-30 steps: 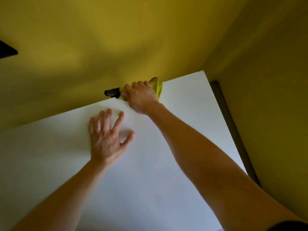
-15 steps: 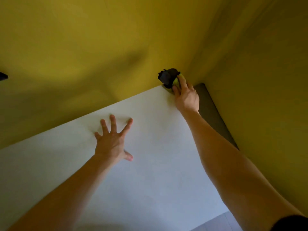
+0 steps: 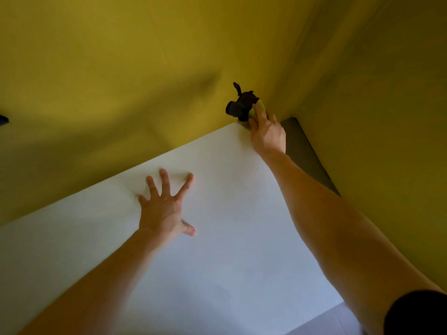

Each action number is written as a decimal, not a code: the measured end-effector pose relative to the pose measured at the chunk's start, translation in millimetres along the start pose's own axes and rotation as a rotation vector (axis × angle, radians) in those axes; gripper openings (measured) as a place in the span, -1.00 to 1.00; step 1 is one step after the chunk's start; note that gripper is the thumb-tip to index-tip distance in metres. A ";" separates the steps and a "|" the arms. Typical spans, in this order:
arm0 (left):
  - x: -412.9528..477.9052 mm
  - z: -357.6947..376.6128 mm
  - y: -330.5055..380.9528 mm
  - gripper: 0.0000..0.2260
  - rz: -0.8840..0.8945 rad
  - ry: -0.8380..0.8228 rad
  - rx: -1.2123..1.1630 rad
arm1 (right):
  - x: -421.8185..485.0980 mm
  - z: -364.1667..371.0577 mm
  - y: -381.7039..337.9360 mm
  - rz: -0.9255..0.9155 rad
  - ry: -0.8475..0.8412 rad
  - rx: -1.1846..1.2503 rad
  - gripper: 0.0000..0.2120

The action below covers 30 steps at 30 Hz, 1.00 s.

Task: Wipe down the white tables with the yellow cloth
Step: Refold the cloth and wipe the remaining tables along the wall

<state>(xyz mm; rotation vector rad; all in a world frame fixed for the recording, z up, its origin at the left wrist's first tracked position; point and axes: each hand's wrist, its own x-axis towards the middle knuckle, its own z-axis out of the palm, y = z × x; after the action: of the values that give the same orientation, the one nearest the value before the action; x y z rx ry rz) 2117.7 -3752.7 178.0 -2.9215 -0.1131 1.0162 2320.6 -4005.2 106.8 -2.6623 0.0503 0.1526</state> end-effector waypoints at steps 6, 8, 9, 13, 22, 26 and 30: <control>-1.6 -6.0 3.2 0.44 -0.011 -0.019 0.000 | -82.9 -24.3 50.3 0.006 0.064 -0.082 -0.54; -1.8 -9.4 4.2 0.44 -0.019 -0.032 -0.012 | -96.1 -38.2 53.7 -0.031 0.046 -0.207 -0.56; -2.3 -11.4 4.4 0.44 -0.023 -0.037 -0.016 | -103.0 -45.9 51.0 -0.054 0.058 -0.253 -0.56; -10.7 -8.4 -3.7 0.33 -0.038 -0.030 -0.070 | -146.9 -62.6 16.4 -0.206 0.145 -0.226 -0.56; -160.7 38.2 -85.2 -0.16 -0.058 0.383 -0.489 | -254.7 -44.0 -120.9 -0.399 -0.447 -0.015 -0.49; -220.1 69.6 -124.4 -0.05 0.055 0.492 -0.545 | -286.9 -34.6 -199.5 -0.349 -0.745 0.124 -0.56; -257.8 100.8 -171.0 -0.72 -0.038 0.641 -0.795 | -332.3 -27.5 -266.5 -0.460 -0.996 0.003 -0.19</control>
<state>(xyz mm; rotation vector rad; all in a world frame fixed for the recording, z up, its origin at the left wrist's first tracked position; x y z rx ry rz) 1844.3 -3602.1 269.9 -3.7368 -0.6690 -0.0698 2009.7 -3777.8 290.8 -2.2236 -0.8491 1.2577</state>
